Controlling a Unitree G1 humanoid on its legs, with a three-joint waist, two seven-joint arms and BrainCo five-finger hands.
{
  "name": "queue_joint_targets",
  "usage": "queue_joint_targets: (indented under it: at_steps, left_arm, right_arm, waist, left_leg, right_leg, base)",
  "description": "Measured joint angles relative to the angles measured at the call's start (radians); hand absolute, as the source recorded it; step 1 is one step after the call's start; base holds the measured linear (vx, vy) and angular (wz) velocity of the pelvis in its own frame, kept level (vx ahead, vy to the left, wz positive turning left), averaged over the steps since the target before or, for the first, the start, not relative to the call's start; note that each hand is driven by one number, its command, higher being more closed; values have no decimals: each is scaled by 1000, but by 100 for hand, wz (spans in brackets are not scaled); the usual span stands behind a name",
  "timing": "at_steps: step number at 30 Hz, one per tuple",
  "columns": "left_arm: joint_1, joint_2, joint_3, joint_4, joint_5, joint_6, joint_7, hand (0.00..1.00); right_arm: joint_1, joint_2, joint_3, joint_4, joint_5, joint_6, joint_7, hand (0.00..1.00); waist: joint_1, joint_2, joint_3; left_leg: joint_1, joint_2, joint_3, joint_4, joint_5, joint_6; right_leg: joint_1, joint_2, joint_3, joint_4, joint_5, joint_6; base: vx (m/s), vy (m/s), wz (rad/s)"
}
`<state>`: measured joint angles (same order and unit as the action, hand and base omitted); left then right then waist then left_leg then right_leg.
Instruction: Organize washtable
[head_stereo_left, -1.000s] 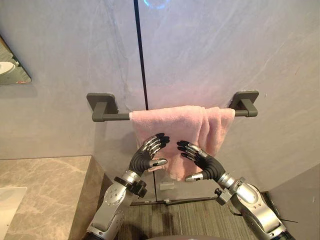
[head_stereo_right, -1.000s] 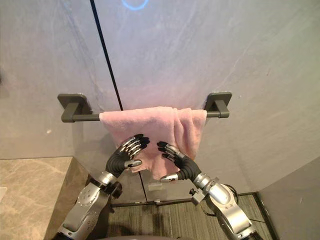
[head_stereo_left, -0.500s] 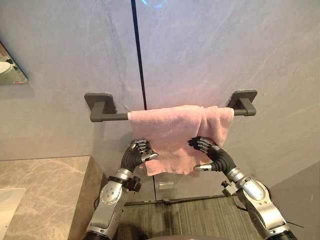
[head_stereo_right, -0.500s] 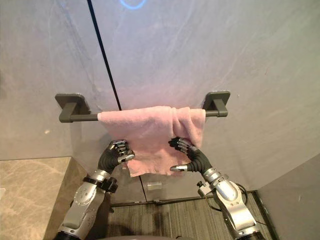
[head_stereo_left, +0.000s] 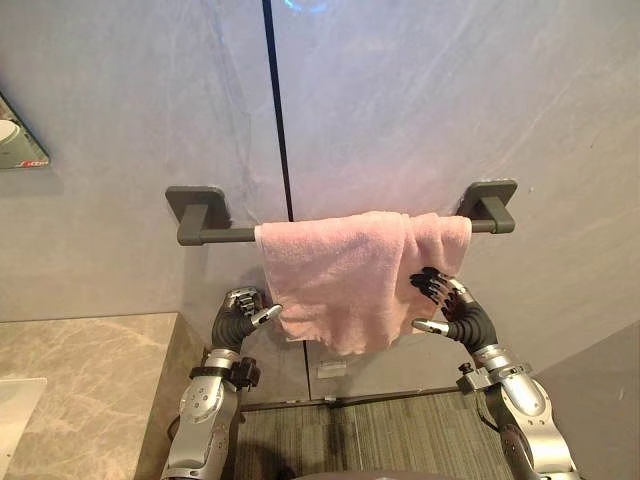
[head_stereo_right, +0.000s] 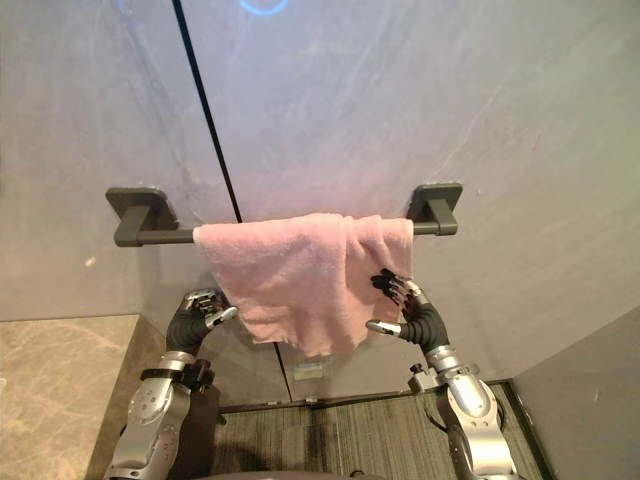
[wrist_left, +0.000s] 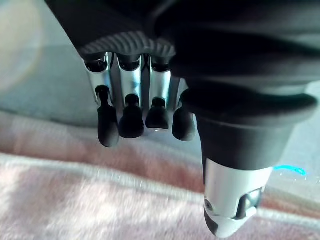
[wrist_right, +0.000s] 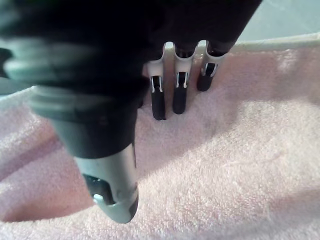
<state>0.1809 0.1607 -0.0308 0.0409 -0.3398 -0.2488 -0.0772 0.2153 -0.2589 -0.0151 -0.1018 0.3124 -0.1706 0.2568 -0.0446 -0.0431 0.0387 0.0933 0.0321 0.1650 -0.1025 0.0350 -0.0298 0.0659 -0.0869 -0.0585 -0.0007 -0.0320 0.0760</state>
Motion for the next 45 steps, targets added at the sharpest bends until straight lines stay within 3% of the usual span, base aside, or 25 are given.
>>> queue_joint_targets:
  at_steps: [12,17,25,36,45]
  left_arm:
    - [47,-40,73,9,0,1,25,0]
    - [67,-41,85,9,-1,1,35,0]
    - [123,-75,123,44,59,1,33,0]
    - [146,-73,123,312,123,28,16,0]
    - [144,-73,120,530,197,49,41,0]
  right_arm:
    - [61,108,-127,1,191,0,-19,0]
    - [68,132,-153,10,176,-1,-40,0]
    - [86,149,-182,143,-116,-2,-108,0]
    - [77,151,-169,461,-329,2,-171,0]
    - [40,145,-124,717,-402,26,-192,0]
  waist:
    - [0,-5,-27]
    - [0,-4,-32]
    - [3,-2,-32]
    - [4,16,-23]
    - [5,25,-2]
  left_leg:
    - [-9,0,-13,5,0,0]
    - [-9,0,-13,5,0,0]
    - [-10,0,-15,2,0,0]
    - [-20,-1,-28,4,0,0]
    - [-23,-2,-35,5,-1,-2]
  right_leg:
    - [-1,-1,-19,-5,0,0]
    - [0,-1,-21,-4,0,0]
    - [0,-1,-24,-5,0,0]
    - [2,-2,-38,-15,0,0]
    - [7,-3,-49,-22,-1,0]
  base:
    - [2,-7,3]
    - [3,-2,1]
    - [0,0,0]
    - [-8,-8,3]
    - [-1,-8,2]
